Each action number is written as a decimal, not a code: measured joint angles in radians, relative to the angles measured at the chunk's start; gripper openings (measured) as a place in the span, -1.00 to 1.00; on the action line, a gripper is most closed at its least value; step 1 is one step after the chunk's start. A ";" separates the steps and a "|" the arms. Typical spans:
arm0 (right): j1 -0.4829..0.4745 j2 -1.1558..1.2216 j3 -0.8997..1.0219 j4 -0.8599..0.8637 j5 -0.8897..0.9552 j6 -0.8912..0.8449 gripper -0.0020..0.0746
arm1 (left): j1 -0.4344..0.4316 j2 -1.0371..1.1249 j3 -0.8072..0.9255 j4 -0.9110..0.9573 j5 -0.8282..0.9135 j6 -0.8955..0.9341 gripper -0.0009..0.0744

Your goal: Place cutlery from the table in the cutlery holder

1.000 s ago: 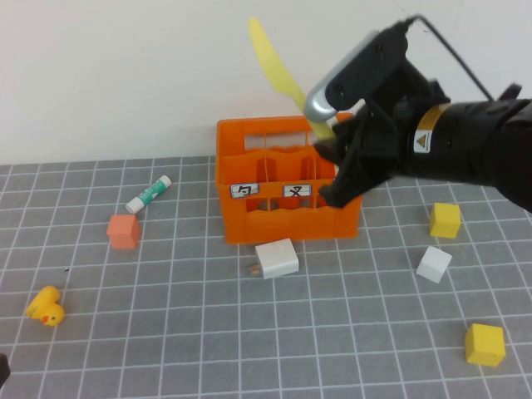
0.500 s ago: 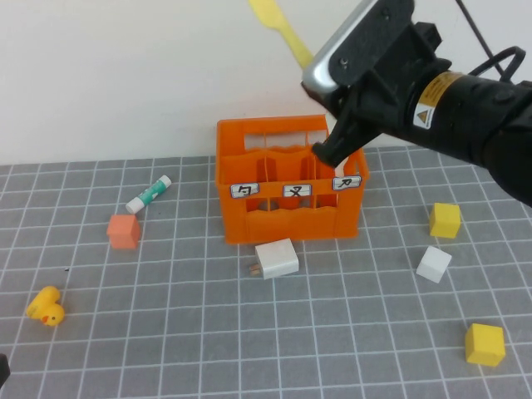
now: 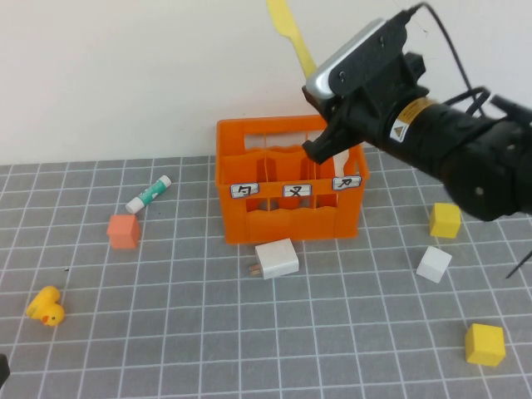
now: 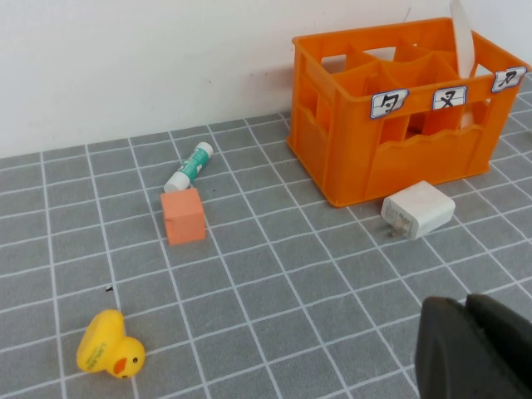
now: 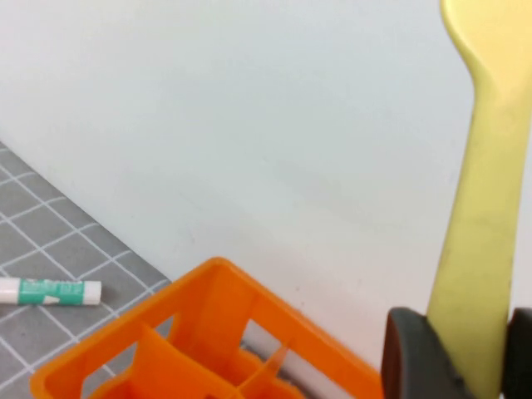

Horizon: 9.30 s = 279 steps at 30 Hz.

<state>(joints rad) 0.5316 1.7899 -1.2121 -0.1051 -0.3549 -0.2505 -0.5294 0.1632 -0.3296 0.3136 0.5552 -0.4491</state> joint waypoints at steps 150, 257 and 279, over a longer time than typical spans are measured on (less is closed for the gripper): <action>0.054 -1.345 0.900 0.305 0.865 -0.392 -0.95 | 0.321 -0.173 0.100 -0.093 -0.163 0.280 -0.98; -0.594 -1.803 1.235 0.007 0.712 0.128 -0.95 | 0.502 -0.179 0.347 -0.260 -0.206 0.278 -0.98; -0.594 -1.803 1.234 0.007 0.712 0.150 -0.95 | 0.502 -0.179 0.347 -0.260 -0.206 0.278 -0.98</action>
<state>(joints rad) -0.0620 -0.0133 0.0215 -0.0980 0.3568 -0.1004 -0.0270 -0.0157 0.0178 0.0534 0.3497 -0.1709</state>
